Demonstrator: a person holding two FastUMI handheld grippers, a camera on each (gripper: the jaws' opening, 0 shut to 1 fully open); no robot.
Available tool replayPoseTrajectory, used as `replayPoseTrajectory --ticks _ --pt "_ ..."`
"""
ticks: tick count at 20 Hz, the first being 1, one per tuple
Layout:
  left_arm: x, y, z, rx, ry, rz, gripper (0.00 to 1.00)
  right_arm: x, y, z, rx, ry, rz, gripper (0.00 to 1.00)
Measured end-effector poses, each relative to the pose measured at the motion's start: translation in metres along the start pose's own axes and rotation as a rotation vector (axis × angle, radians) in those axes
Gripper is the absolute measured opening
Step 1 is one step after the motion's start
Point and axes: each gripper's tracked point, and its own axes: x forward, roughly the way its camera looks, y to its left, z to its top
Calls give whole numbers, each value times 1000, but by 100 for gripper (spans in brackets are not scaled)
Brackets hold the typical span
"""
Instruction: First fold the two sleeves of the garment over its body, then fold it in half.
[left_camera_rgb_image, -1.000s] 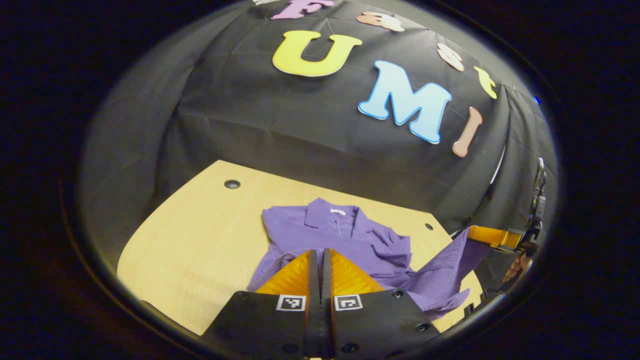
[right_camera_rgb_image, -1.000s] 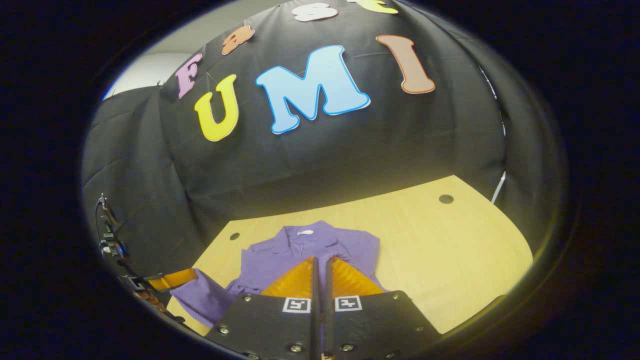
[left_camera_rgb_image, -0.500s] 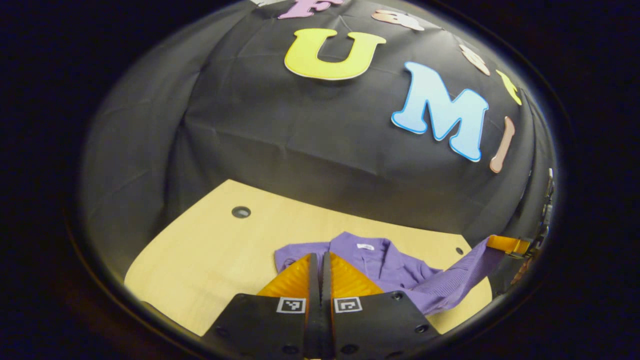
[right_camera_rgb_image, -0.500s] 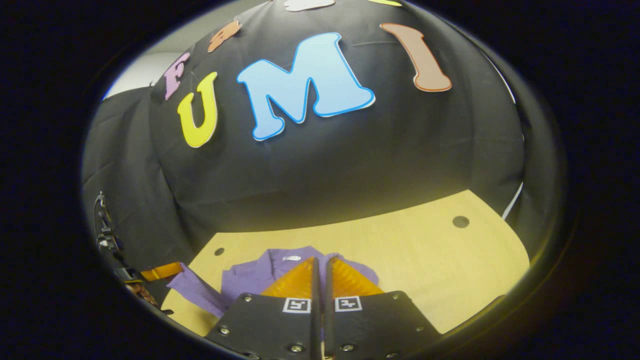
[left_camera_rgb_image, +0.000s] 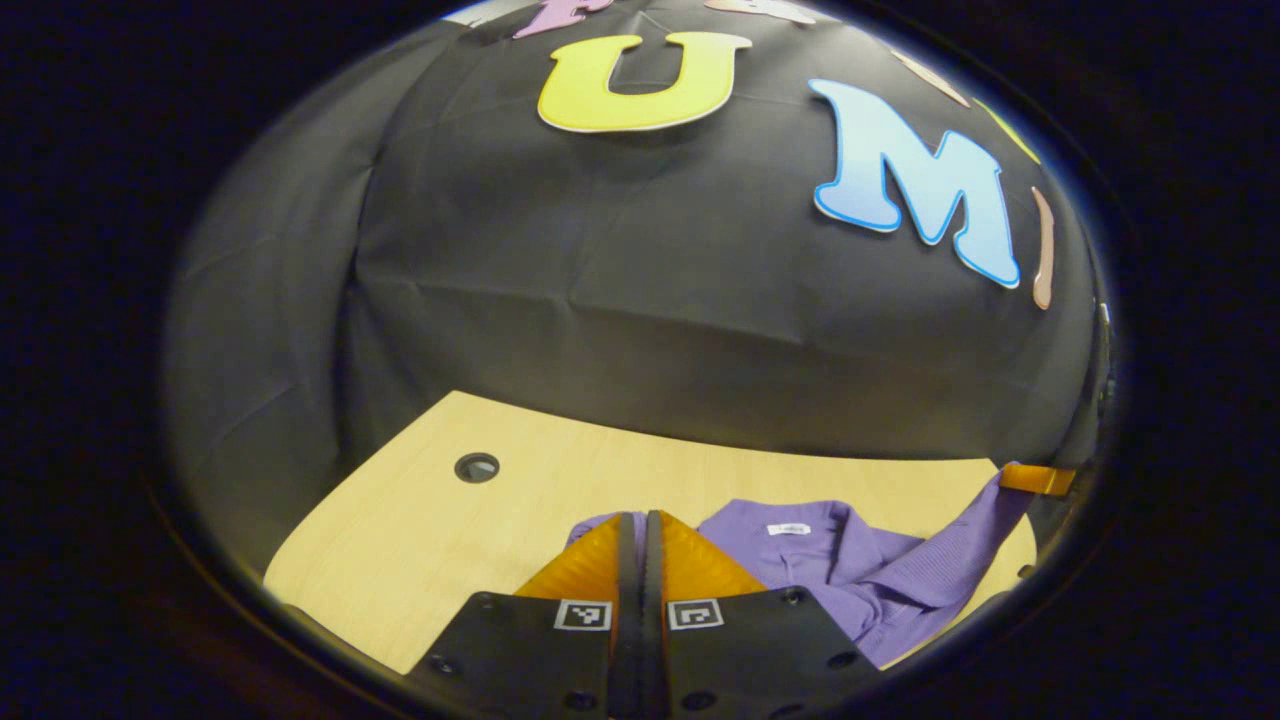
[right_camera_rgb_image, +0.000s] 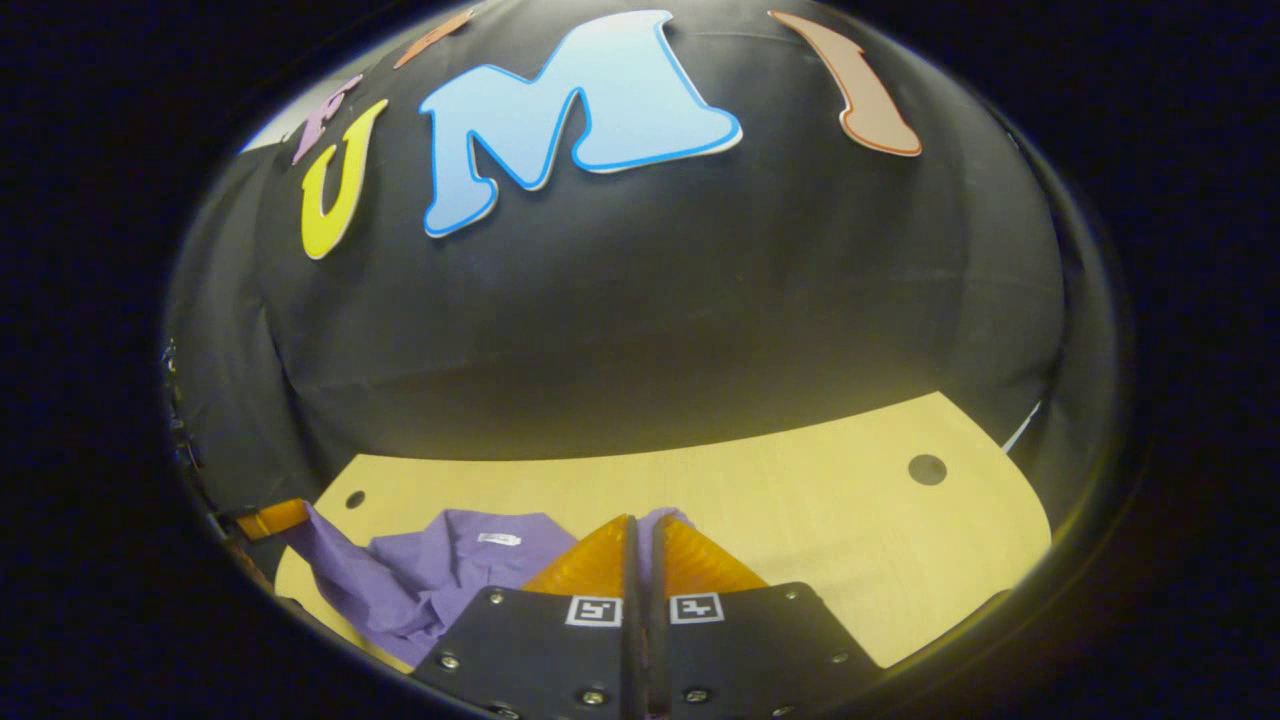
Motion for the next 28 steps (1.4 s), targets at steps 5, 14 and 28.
replayPoseTrajectory --ticks 5,14,28 --pt "23 12 -13 32 -5 67 6 28 -12 -20 -54 30 -49 2" --pt "27 19 -17 65 -14 119 8 38 -21 -42 -175 68 -143 5" --pt "-78 -25 44 123 -177 -48 83 -86 11 19 -200 -134 -206 84"
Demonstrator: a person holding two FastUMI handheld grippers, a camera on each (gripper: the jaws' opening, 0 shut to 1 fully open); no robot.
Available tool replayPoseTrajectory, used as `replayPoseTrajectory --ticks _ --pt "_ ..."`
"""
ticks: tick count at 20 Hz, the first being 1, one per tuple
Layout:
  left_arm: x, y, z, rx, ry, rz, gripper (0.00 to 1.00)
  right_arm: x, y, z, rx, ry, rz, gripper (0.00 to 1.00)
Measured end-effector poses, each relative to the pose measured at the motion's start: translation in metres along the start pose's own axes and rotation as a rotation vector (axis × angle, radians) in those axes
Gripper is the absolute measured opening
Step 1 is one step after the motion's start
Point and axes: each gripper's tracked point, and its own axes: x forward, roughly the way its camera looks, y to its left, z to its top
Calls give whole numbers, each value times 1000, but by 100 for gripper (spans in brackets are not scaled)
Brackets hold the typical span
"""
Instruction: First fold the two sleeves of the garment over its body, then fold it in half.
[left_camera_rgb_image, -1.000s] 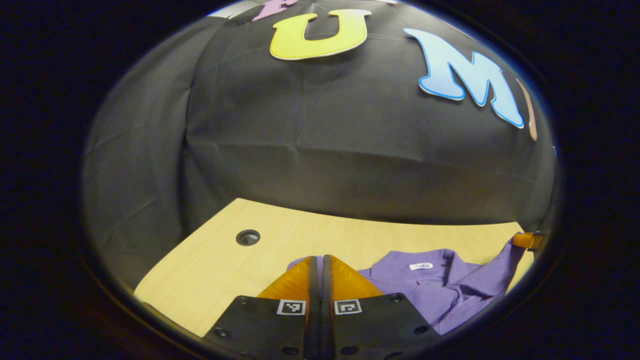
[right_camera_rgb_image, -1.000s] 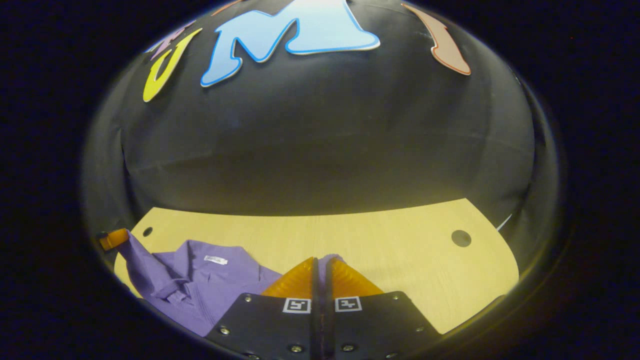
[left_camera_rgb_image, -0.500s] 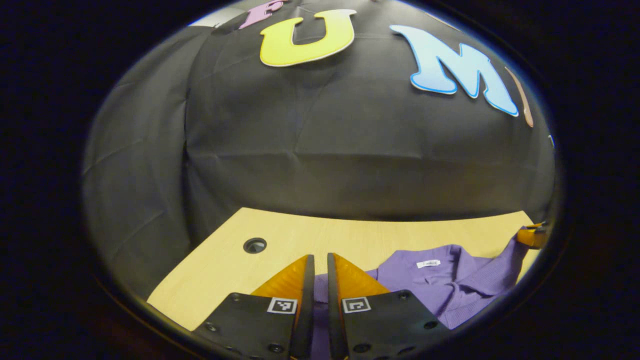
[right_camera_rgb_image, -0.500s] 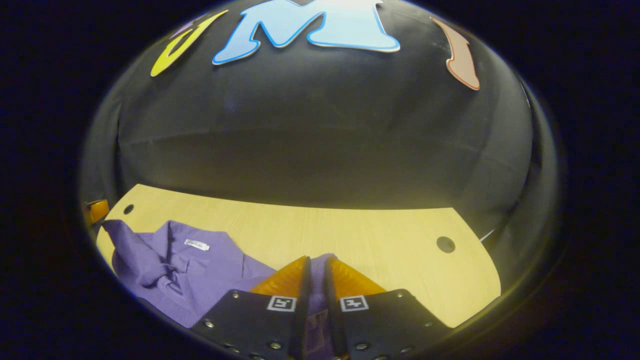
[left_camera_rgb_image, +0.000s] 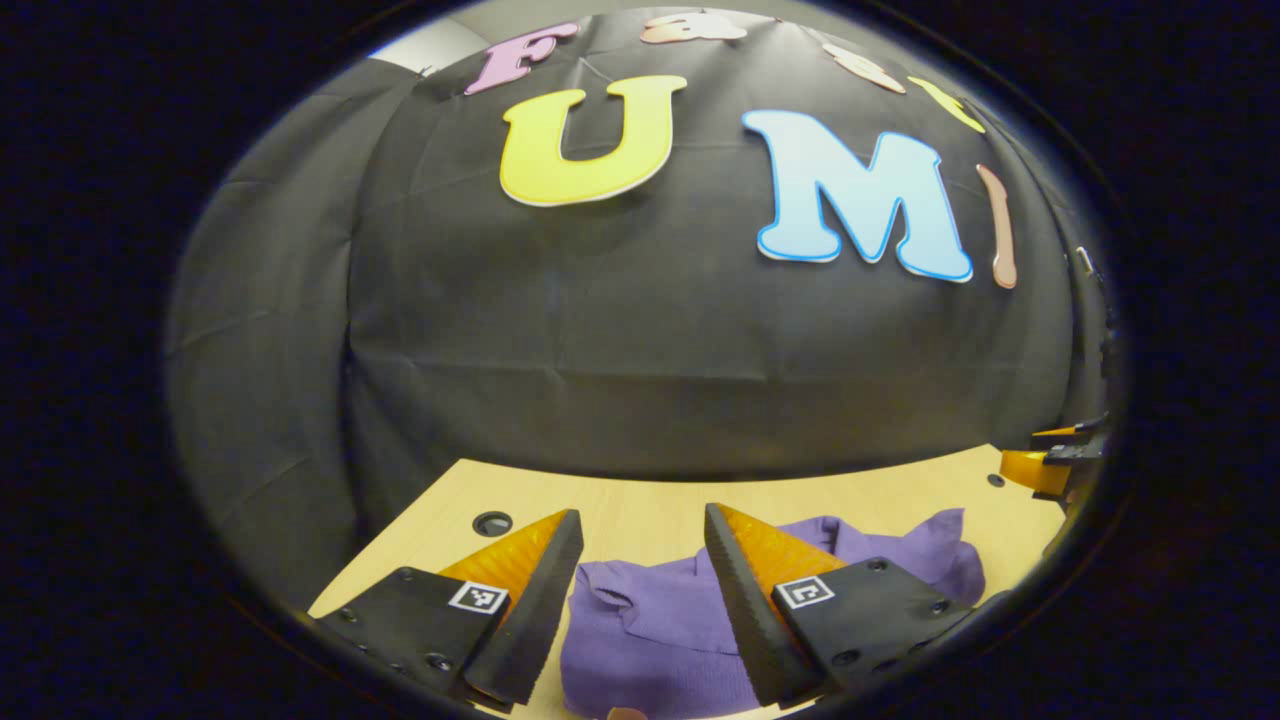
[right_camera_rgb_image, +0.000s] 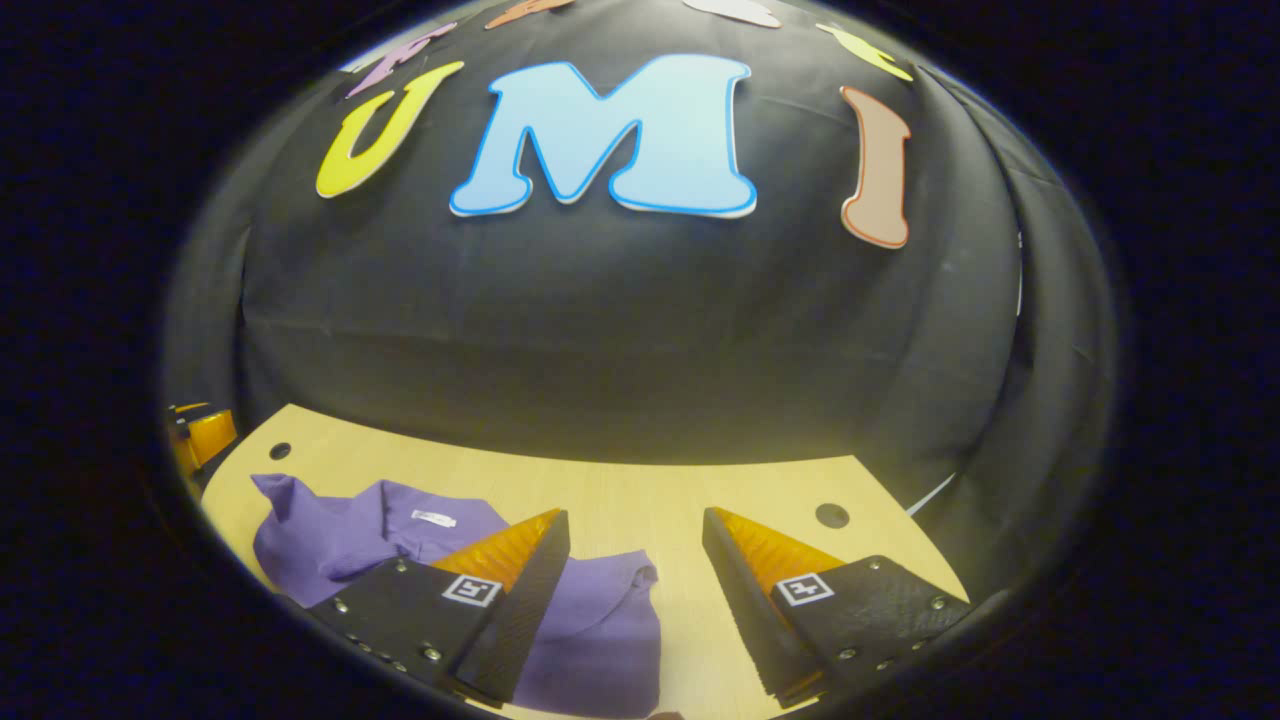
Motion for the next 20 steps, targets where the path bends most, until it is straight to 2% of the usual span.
replayPoseTrajectory --ticks 5,11,14,16,20 --pt "-62 -14 38 17 -81 -69 84 -78 7 32 -8 -108 -19 84" --pt "-147 -26 66 28 -164 -121 86 -178 24 46 -33 -211 -28 84" --pt "-179 -17 67 28 -169 -104 89 -213 32 48 -50 -242 -25 84" --pt "-198 -16 68 27 -169 -107 87 -232 36 51 -45 -255 -27 84" --pt "-232 -22 65 67 -158 -118 89 -263 43 51 -18 -281 -23 84"
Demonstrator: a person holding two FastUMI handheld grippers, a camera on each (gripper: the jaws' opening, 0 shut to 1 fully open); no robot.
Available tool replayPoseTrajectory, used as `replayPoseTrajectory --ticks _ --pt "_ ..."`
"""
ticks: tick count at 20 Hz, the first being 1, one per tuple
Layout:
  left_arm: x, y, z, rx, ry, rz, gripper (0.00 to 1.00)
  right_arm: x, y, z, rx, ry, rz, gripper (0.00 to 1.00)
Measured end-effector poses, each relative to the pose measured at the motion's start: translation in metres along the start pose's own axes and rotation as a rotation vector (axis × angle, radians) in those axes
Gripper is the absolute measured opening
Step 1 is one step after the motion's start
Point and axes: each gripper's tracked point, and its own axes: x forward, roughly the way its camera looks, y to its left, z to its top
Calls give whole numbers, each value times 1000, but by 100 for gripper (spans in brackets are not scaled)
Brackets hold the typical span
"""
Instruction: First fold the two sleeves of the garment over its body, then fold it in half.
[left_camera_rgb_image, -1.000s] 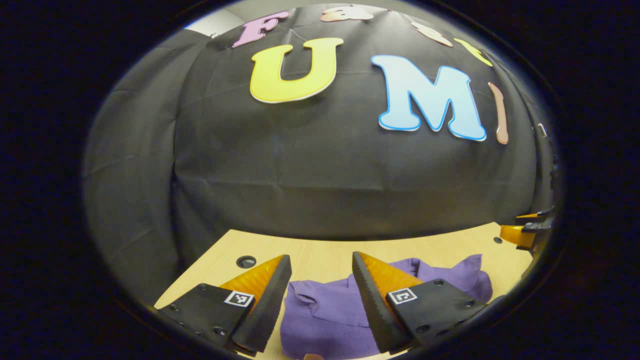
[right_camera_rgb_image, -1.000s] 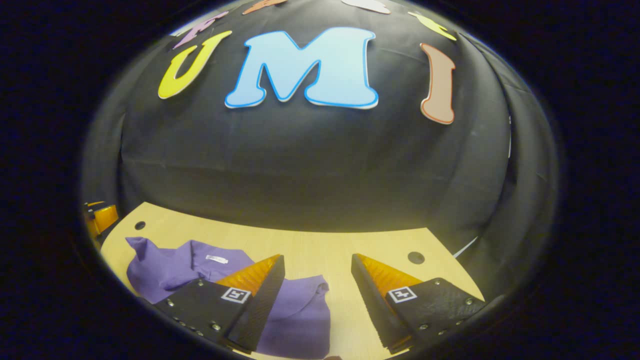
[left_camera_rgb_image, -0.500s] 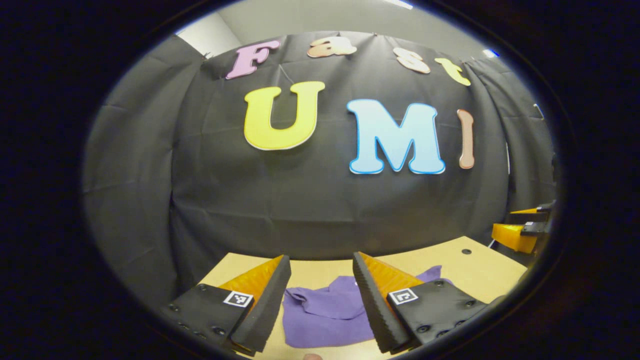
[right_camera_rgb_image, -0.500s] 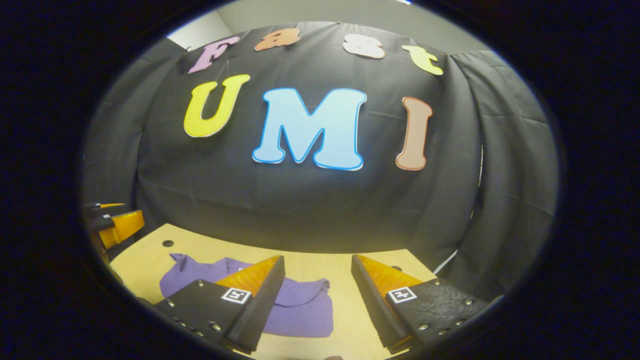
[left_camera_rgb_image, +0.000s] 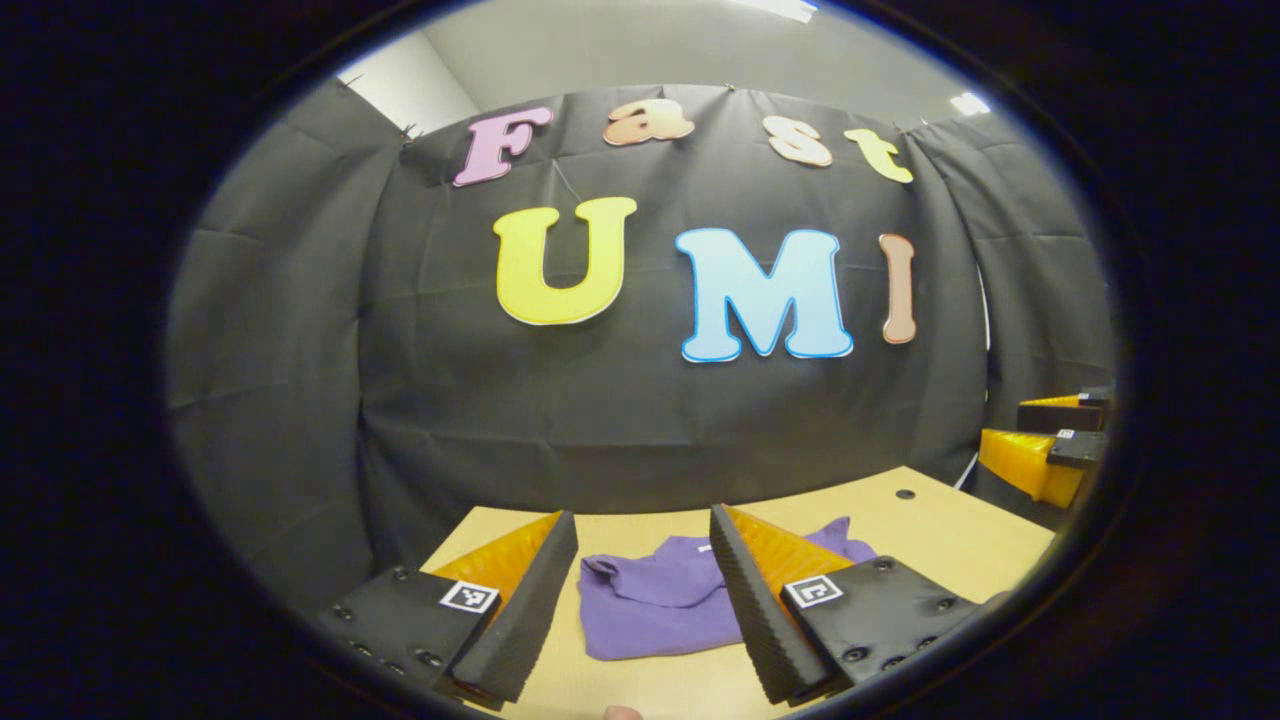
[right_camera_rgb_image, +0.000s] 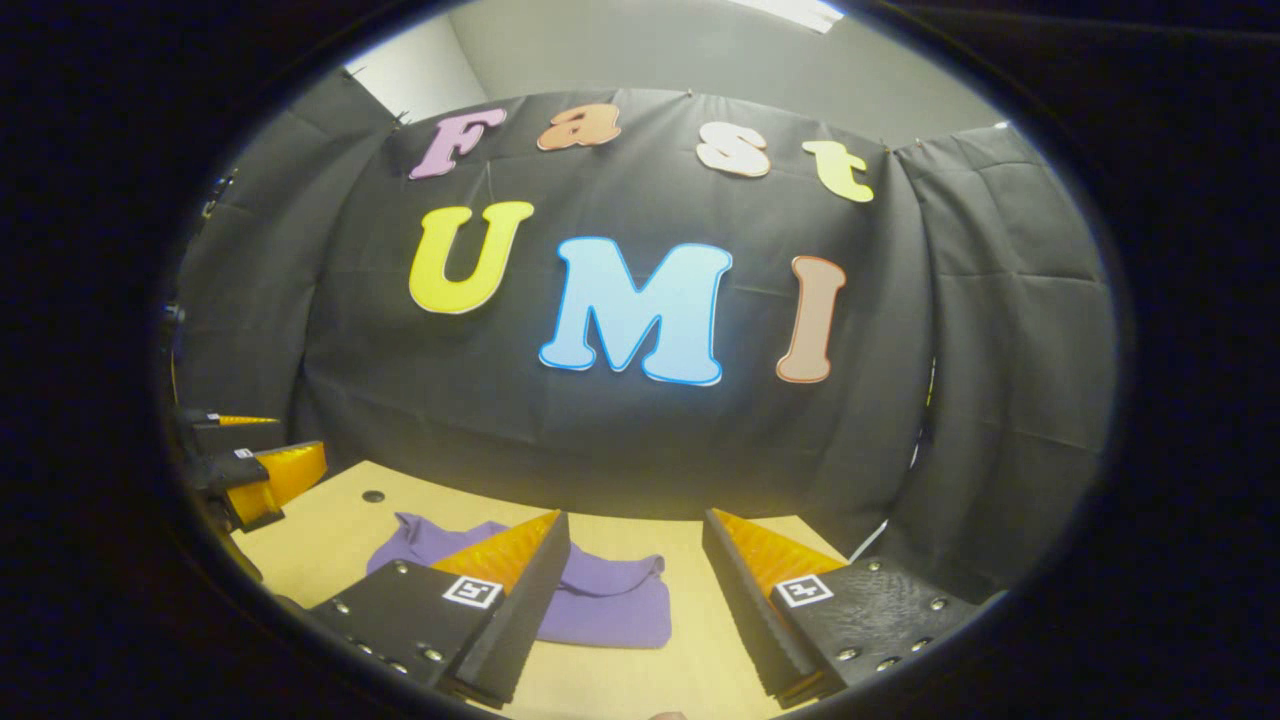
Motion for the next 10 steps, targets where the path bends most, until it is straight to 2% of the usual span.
replayPoseTrajectory --ticks 2,4,6,10 --pt "-15 -7 1 0 -1 1 87 -14 0 1 1 2 -5 84" --pt "-29 -6 0 -4 -1 30 89 -25 -4 1 -5 5 -14 84" --pt "-38 -12 7 -4 -30 26 89 -33 -8 1 -4 -4 -20 84" --pt "-44 -10 9 3 -43 50 89 -35 -18 -5 49 12 -16 84"
